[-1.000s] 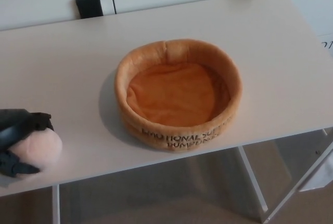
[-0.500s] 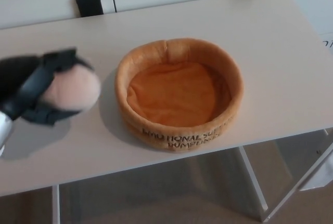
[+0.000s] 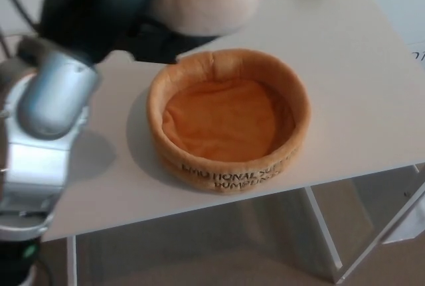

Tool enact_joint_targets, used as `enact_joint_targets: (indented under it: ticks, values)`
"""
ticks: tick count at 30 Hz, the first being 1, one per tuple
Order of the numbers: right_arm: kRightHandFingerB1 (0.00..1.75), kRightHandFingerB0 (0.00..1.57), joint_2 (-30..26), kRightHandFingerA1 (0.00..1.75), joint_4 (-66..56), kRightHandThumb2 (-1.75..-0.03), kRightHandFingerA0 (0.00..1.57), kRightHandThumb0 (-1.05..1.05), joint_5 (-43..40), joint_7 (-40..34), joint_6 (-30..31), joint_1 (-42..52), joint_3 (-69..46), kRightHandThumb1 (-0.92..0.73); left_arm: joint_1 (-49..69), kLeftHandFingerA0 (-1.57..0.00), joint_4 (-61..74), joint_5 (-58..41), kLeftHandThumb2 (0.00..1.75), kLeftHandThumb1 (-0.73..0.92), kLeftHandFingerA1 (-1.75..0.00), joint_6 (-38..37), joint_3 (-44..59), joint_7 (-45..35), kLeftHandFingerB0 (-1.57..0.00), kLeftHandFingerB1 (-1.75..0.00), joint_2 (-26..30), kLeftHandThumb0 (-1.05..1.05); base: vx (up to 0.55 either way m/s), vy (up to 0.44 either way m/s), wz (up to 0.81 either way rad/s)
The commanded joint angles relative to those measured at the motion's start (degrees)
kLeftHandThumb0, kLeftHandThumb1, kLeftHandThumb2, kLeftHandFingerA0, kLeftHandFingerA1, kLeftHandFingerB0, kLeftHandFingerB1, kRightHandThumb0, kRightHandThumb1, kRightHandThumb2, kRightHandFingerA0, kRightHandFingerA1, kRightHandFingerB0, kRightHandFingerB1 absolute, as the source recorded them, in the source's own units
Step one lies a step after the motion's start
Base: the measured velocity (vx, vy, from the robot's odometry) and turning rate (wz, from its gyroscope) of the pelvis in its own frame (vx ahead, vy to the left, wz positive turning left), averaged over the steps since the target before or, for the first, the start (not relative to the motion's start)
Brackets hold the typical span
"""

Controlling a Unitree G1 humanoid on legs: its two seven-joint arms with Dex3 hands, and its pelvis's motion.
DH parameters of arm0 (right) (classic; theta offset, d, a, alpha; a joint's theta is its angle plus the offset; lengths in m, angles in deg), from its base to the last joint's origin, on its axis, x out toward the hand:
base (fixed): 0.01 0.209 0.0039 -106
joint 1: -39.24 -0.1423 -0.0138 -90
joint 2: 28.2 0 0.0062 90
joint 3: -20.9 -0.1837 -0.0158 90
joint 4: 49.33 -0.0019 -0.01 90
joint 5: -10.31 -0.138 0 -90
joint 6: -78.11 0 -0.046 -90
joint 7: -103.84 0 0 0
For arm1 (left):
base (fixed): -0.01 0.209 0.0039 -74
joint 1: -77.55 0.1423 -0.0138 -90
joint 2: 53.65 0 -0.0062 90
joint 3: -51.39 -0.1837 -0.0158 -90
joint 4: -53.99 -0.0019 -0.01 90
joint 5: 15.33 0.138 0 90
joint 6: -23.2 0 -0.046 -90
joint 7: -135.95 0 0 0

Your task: The robot walks towards a table in front, picks a dumpling toy with left hand and puts it in an orange round plate

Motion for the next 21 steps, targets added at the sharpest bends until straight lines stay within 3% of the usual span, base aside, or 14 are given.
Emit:
enact_joint_targets:
  ticks: [1,2,9,10,11,12,13,15,16,17,18,19,20,21]
  values:
    - [0.32,0.36,-0.85,0.50,-0.35,-0.62,0.83,-0.44,-0.22,1.26,0.64,0.34,0.29,-0.70,-1.70,-0.86,-5.15,5.44,0.59,0.67,-1.56,4.38,-6.53,-0.73,-0.85,-0.58,-2.96,-0.19,0.00,0.000,0.00]
    - [0.32,0.35,-0.79,0.52,-0.24,-0.62,0.84,-0.45,-0.14,1.18,0.78,0.08,0.39,-0.70,-0.90,-0.85,-7.68,6.06,0.59,0.65,-1.64,3.82,-8.23,0.07,-0.80,-0.55,-3.59,-0.26,0.00,0.000,0.00]
    - [0.32,0.34,-0.64,0.50,-0.20,-0.62,0.86,-0.45,-0.09,1.00,0.45,0.11,0.65,-0.70,0.04,-0.77,-14.37,7.23,0.62,0.76,-1.64,4.75,-12.07,-2.19,-0.66,-0.50,-3.11,-0.19,0.00,0.000,0.00]
    - [0.32,0.34,-0.66,0.50,-0.65,-0.62,0.85,-0.43,-0.18,1.10,0.39,0.31,0.64,-0.70,0.04,-0.71,-15.21,8.13,0.58,0.80,-1.75,5.42,-12.70,-2.53,-0.70,-0.93,-2.84,-0.14,0.00,0.000,0.00]
    - [0.32,0.34,-0.68,0.50,-0.98,-0.62,0.85,-0.43,-0.26,1.18,0.34,0.46,0.65,-0.70,0.01,-0.71,-15.85,8.80,0.58,0.80,-1.75,5.94,-13.18,-2.79,-0.70,-0.93,-2.62,-0.14,0.00,0.000,0.00]
    - [0.32,0.34,-0.62,0.51,-1.23,-0.62,0.86,-0.43,-0.34,1.25,0.51,0.43,0.66,-0.71,-0.07,-0.69,-17.77,9.72,0.58,0.80,-1.75,7.19,-14.10,-3.71,-0.62,-1.23,-2.09,-0.14,0.00,0.000,0.00]
    - [0.32,0.33,-0.58,0.50,-0.99,-0.62,0.86,-0.45,-0.34,1.28,0.68,0.24,0.65,-0.71,-0.10,-0.93,-18.88,9.96,0.65,0.59,-1.56,7.26,-14.35,-4.03,-0.72,-0.59,-1.53,-0.21,0.00,0.000,0.00]
    - [0.32,0.33,-0.55,0.50,-0.75,-0.62,0.86,-0.45,-0.34,1.34,0.87,0.05,0.65,-0.71,-0.17,-0.93,-20.04,10.27,0.65,0.59,-1.56,7.25,-14.59,-4.31,-0.72,-0.59,-0.93,-0.21,0.00,0.000,0.00]
    - [0.32,0.33,-0.56,0.52,-0.68,-0.62,0.86,-0.45,-0.35,1.38,0.96,-0.18,0.63,-0.71,-0.76,-0.76,-20.84,11.22,0.60,0.69,-1.49,8.61,-15.03,-5.30,-0.64,-0.44,-0.47,-0.21,0.00,0.000,0.00]
    - [0.32,0.33,-0.57,0.52,-0.68,-0.62,0.86,-0.45,-0.35,1.39,0.98,-0.24,0.63,-0.71,-0.94,-0.76,-21.03,11.48,0.60,0.69,-1.49,9.01,-15.15,-5.58,-0.64,-0.44,-0.37,-0.21,0.00,0.000,0.00]
    - [0.32,0.34,-0.53,0.52,-0.72,-0.62,0.86,-0.45,-0.42,1.40,1.01,-0.35,0.57,-0.70,-1.78,-0.68,-21.85,12.27,0.60,0.66,-0.77,10.47,-15.67,-7.08,-0.34,-0.33,0.14,-0.33,0.00,0.000,0.00]
    - [0.32,0.34,-0.50,0.52,-0.77,-0.62,0.86,-0.45,-0.47,1.40,1.04,-0.40,0.53,-0.70,-2.33,-0.68,-22.38,12.79,0.60,0.66,-0.77,11.42,-16.00,-8.13,-0.34,-0.33,0.48,-0.33,0.00,0.000,0.00]
    - [0.32,0.33,-0.51,0.50,-0.86,-0.62,0.84,-0.46,-0.57,1.51,0.88,-0.39,0.46,-0.70,-3.43,-0.26,-23.41,14.09,0.78,0.51,-0.44,12.76,-16.80,-10.13,-0.12,-0.37,1.34,-0.63,0.00,0.000,0.00]
    - [0.32,0.33,-0.54,0.50,-0.91,-0.62,0.84,-0.46,-0.60,1.59,0.75,-0.35,0.44,-0.70,-3.88,-0.26,-23.78,14.67,0.78,0.51,-0.44,13.13,-17.21,-10.86,-0.12,-0.37,1.75,-0.63,0.00,0.000,0.00]
